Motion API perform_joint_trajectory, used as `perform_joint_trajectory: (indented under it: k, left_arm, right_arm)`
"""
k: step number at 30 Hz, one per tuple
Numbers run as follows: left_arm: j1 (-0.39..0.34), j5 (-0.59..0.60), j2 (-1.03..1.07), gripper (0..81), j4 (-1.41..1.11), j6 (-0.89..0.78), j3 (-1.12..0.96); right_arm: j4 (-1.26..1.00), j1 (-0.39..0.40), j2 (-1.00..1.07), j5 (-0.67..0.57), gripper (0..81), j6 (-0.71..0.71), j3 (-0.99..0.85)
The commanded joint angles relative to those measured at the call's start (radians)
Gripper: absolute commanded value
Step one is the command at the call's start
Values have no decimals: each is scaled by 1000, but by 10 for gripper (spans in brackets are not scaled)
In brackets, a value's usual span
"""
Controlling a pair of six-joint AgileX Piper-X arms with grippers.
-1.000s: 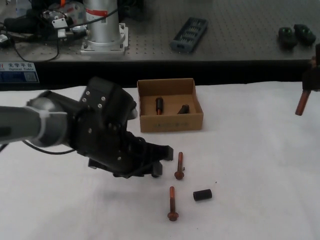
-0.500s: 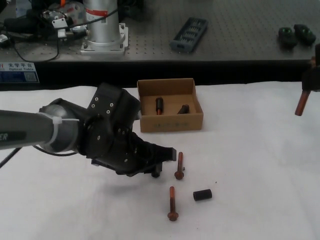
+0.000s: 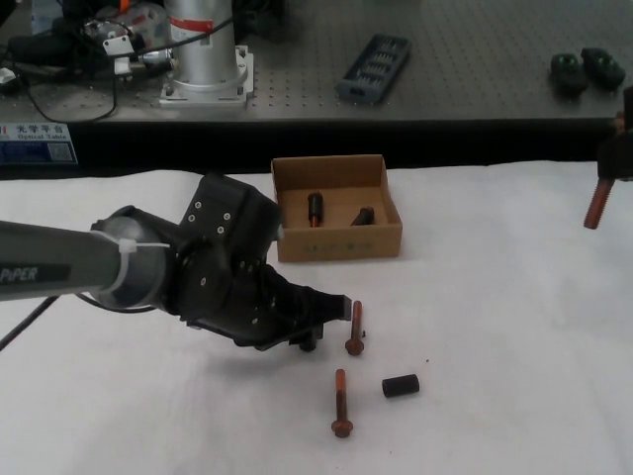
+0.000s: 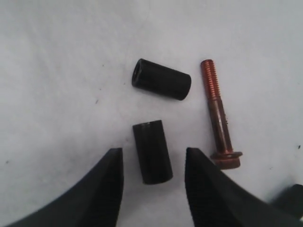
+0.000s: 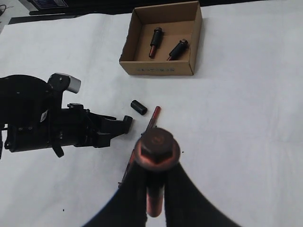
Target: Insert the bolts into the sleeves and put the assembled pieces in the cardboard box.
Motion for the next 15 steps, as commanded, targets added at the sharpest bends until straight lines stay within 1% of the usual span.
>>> perform_joint_trajectory:
  k: [1, 11, 15]
  left_arm:
    - [-3, 10, 31, 310, -11, -16, -22]
    - [-7, 7, 82, 309, -13, -16, -52]
    - [-16, 15, 82, 260, 8, -16, -52]
  right_arm:
    - [-1, -7, -5, -6, 29, -9, -2]
    - [-1, -7, -5, -6, 29, -9, -2]
    - [-21, -7, -5, 4, 29, -9, -2]
